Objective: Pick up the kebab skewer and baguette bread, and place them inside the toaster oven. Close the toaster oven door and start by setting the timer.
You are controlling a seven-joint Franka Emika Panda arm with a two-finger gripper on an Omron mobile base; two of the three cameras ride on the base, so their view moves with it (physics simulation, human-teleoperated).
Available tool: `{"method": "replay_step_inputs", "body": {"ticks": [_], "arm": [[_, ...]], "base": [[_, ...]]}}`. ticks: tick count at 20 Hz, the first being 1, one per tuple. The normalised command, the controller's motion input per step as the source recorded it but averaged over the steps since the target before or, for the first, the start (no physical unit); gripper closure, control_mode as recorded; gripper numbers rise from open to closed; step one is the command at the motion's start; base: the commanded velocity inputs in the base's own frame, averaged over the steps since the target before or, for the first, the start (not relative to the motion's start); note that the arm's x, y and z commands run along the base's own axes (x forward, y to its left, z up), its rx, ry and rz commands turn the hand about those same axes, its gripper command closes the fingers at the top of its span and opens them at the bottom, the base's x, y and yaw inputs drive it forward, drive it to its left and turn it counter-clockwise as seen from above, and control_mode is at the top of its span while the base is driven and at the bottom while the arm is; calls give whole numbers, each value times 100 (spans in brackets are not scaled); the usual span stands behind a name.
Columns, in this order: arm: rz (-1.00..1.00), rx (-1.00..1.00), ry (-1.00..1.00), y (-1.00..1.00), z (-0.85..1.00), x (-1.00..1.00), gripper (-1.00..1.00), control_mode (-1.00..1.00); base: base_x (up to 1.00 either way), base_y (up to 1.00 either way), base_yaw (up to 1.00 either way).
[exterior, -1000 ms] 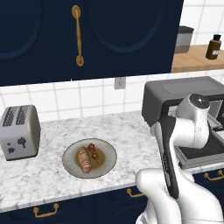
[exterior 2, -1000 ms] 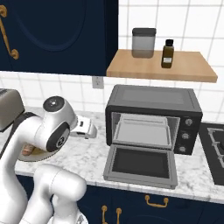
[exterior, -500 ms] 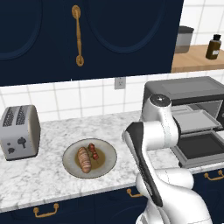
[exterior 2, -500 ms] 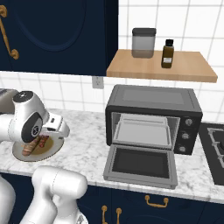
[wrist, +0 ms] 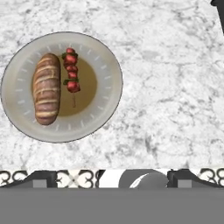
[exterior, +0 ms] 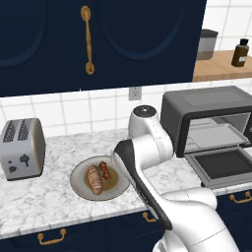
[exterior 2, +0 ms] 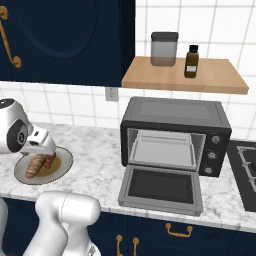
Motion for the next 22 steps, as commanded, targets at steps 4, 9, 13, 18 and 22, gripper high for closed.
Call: {"method": "replay_step_inputs", "body": {"ticks": [4,9,13,18,22], "arm": [[0,0,9,75,-4,0,-100,-100],[0,0,2,47,-7,13,-100,-100],[0,0,0,15,-32,11,-100,-100],[0,0,0,21,-36,24,-100,-100],[1,0,0,10,-24,34,-100,-100]], "base": [[0,0,0],[0,0,0],[0,0,0],[0,0,0],[0,0,0]]}}
